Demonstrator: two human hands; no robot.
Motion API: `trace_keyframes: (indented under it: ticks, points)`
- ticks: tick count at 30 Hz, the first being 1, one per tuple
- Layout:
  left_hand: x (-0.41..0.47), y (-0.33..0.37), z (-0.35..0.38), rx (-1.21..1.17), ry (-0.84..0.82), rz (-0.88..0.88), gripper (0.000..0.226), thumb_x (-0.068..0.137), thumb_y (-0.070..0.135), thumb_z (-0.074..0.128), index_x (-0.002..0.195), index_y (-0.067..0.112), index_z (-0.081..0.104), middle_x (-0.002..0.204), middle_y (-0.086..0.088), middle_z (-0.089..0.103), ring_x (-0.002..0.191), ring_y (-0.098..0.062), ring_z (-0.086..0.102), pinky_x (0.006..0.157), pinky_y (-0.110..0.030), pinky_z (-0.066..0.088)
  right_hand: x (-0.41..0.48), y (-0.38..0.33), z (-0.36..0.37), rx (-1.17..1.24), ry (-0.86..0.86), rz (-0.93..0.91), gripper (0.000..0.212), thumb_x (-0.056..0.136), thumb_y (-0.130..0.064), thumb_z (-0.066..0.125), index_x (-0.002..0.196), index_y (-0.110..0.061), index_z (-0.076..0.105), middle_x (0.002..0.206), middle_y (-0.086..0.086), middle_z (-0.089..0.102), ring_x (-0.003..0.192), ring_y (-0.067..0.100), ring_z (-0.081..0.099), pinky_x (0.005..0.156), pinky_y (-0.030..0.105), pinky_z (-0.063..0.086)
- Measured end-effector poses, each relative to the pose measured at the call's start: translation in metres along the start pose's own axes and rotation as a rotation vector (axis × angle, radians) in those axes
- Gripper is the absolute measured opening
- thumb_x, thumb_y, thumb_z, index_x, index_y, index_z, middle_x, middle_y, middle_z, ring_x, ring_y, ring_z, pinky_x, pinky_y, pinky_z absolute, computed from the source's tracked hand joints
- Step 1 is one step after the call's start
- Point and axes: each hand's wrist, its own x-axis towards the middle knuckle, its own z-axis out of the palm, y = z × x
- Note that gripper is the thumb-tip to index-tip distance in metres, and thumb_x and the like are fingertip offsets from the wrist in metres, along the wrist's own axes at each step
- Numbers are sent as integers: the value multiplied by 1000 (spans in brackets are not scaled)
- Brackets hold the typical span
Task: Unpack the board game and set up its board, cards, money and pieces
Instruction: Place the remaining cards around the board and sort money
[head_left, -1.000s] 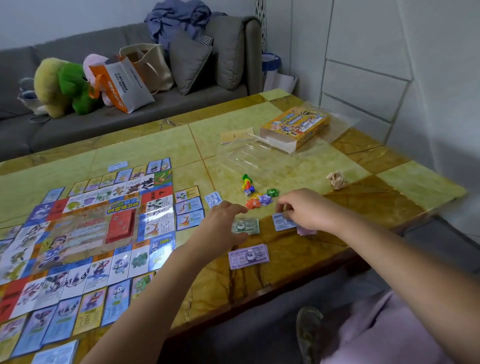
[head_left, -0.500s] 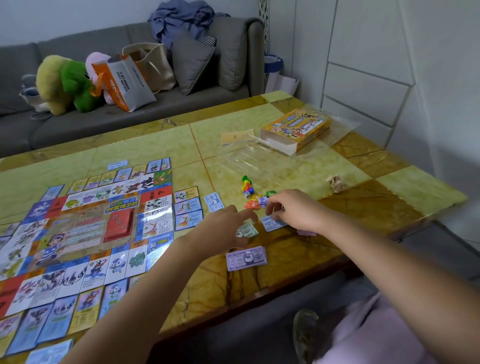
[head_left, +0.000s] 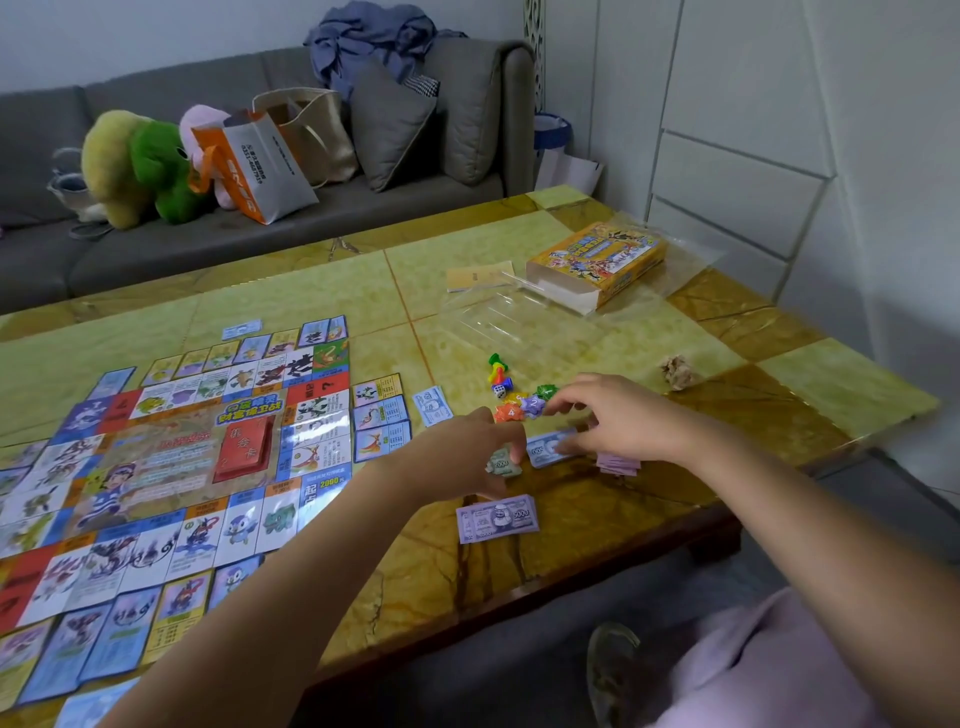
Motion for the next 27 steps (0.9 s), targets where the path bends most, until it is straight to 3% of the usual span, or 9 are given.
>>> trace_keyframes:
  ticks: [4,8,12,18,24,27]
  points:
    - [0,-1,1,2,10,-1,38,83,29,69,116,32,50,113,-1,45,86,-18,52,69,-30,47,-8,11,-19,36,115,23,45,79,-32,74,121,-27,59,113,-12,55,103,5,52,88,20,41]
    - [3,0,1,-2,7,9,37,84,30,69,115,30,50,114,-1,45,87,-18,51,70,-30,46,-23,27,-22,-6,8,101,60,71,-44,78,125,-35,53,130,-13,52,114,6,50,98,30,43]
    - [3,-3,3,-53,43,-1,44,82,29,71,120,32,48,115,1,48,93,-15,50,73,-28,43,-38,34,-9,-16,-42,121,83,72,-46,78,143,-39,35,145,-12,43,130,9,44,106,27,37]
    - [-12,-3,1,-189,189,-41,49,84,36,68,127,25,45,122,5,46,107,-9,45,92,-25,41,-57,36,5,-146,-65,16,78,77,-58,66,144,-41,32,156,-15,17,143,6,20,115,29,23]
    - [-45,10,9,-128,153,-3,53,79,44,71,124,29,47,121,9,46,107,-8,44,89,-23,40,-87,33,17,-167,-83,-29,93,67,-66,67,146,-45,23,150,-28,7,140,-4,8,116,24,16]
    - [-52,11,15,-85,141,-65,59,78,45,72,126,27,44,123,6,46,103,-11,49,84,-25,43,-92,32,28,-296,-17,-84,83,78,-57,65,147,-42,22,154,-18,12,143,5,14,115,24,17]
